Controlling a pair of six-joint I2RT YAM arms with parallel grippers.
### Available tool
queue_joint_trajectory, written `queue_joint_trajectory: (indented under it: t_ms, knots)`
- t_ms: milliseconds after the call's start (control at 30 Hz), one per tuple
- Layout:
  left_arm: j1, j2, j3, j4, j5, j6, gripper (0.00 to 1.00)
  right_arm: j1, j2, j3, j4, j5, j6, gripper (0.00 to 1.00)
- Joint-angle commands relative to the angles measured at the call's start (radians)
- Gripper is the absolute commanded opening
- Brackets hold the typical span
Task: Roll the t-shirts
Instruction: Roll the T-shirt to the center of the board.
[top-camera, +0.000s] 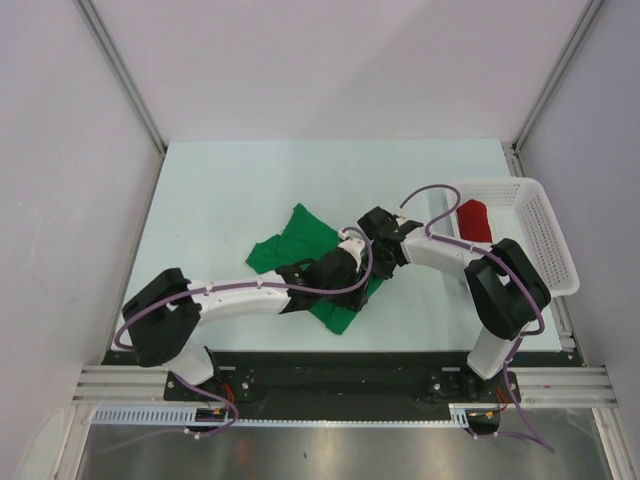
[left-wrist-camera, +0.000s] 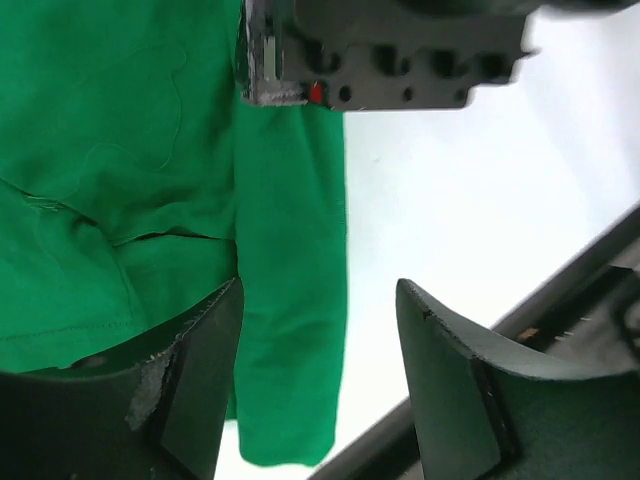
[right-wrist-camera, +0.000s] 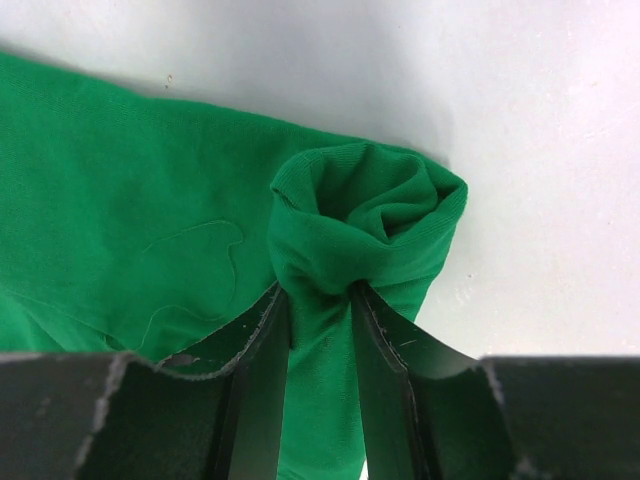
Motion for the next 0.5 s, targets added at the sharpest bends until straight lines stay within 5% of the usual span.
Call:
queue_joint_trajectory:
  t_ms: [0, 333, 467]
  knots:
    - [-0.017, 0.071, 0.044, 0.015, -0.065, 0.040, 0.66, 0.004, 0.025, 0.023, -0.024, 0.030, -0.001, 0.36]
    - [-0.026, 0.136, 0.050, 0.030, -0.133, 0.030, 0.40, -0.001, 0.008, 0.025, -0.027, 0.021, -0.011, 0.39]
    - [-0.026, 0.134, 0.044, 0.024, -0.137, 0.027, 0.21, -0.006, -0.023, 0.025, -0.036, 0.022, -0.024, 0.50]
